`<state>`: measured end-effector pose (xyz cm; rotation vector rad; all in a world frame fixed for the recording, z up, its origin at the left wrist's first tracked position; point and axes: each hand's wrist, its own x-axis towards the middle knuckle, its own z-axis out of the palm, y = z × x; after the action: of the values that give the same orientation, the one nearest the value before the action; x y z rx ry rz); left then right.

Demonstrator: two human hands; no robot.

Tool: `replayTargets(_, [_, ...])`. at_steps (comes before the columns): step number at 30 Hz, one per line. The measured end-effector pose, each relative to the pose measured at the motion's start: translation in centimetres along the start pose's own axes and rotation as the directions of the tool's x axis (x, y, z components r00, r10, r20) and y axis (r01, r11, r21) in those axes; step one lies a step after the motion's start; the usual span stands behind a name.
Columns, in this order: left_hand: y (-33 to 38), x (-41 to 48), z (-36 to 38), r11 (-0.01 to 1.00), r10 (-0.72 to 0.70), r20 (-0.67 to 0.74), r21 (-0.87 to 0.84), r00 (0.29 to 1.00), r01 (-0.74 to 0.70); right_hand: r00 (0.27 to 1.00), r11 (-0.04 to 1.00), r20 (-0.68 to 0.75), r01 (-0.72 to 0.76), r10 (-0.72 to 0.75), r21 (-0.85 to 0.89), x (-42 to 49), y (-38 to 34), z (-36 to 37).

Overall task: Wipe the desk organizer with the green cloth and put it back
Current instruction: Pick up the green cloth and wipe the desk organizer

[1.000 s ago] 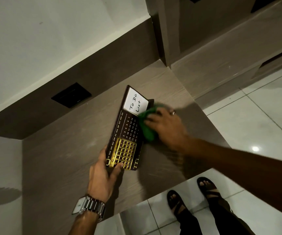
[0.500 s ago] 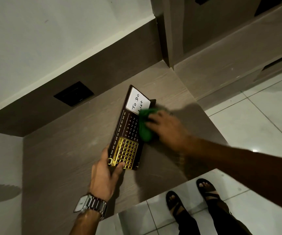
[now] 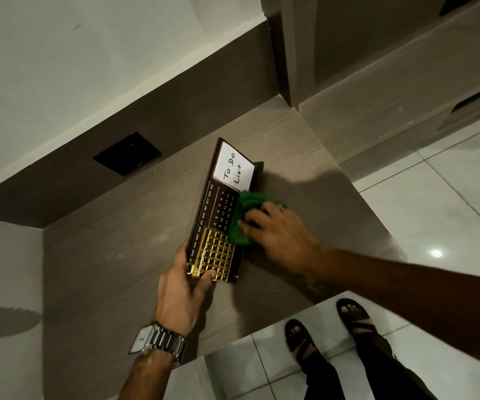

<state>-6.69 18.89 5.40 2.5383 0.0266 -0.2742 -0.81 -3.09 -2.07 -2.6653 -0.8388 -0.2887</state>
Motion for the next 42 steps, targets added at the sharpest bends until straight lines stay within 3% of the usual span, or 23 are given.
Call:
replayTargets(5, [-0.1,0.0,0.1,1.0,-0.026,-0.01,0.013,1.0,0.026,0.952,0.938,-0.066,-0.306,0.299,-0.163,5.1,7.0,-2.5])
replayTargets(7, [-0.2,0.0,0.1,0.999,-0.038,-0.006,0.008,0.999,0.038,0.944,0.927,-0.08,-0.329,0.319,-0.179,5.8,6.7,-2.5])
replayTargets(9, [-0.2,0.1,0.1,0.999,-0.047,0.001,-0.003,0.999,0.047,0.965,0.959,-0.022,-0.26,0.26,-0.115,4.6,4.8,-1.8])
replayTargets(12, [-0.1,0.1,0.0,1.0,-0.029,0.003,0.003,1.0,0.029,0.999,0.999,0.025,-0.035,0.034,0.04,0.3,-0.3,0.0])
replayTargets(15, [0.0,0.0,-0.1,1.0,-0.022,0.007,0.003,1.0,0.022,0.992,0.994,0.06,0.109,-0.111,0.03,-1.1,-1.3,0.5])
replayTargets(17, [0.1,0.1,-0.1,1.0,-0.021,0.015,0.001,1.0,0.021,0.998,0.998,0.043,0.054,-0.052,-0.035,0.6,1.4,-0.3])
replayTargets(21, [0.2,0.2,0.0,1.0,-0.009,0.015,0.006,1.0,0.009,0.973,0.965,0.001,-0.231,0.233,-0.125,5.2,7.6,-2.6])
replayTargets(25, [0.2,0.2,0.1,1.0,-0.027,0.0,0.01,1.0,0.027,0.952,0.939,-0.003,-0.302,0.306,-0.167,7.1,8.4,-2.7])
replayTargets(27, [0.2,0.2,0.2,1.0,-0.029,-0.011,0.006,1.0,0.029,0.961,0.943,-0.011,-0.272,0.275,-0.193,6.1,6.3,-1.9])
replayTargets(33, [0.7,-0.1,0.0,0.999,-0.031,-0.01,-0.015,0.999,0.031,0.991,1.0,0.137,0.005,-0.004,-0.006,-0.4,-3.1,-0.8])
replayTargets(36, [1.1,-0.1,0.1,1.0,-0.023,-0.017,0.0,1.0,0.023,0.933,0.979,0.304,0.158,-0.191,0.13,-2.5,-5.6,-1.3])
replayTargets(38, [1.2,0.1,0.0,1.0,-0.01,-0.004,0.002,1.0,0.01,0.877,0.929,0.337,0.264,-0.343,0.259,-3.3,-6.1,-1.9])
replayTargets(40, [1.1,0.3,0.0,1.0,0.012,0.008,0.013,1.0,-0.012,0.885,0.901,0.295,0.248,-0.36,0.356,-3.4,-5.6,-3.0])
replayTargets(42, [1.1,0.3,0.0,1.0,0.015,0.003,0.027,1.0,-0.015,0.94,0.916,0.199,0.196,-0.277,0.351,-2.6,-3.9,-4.2])
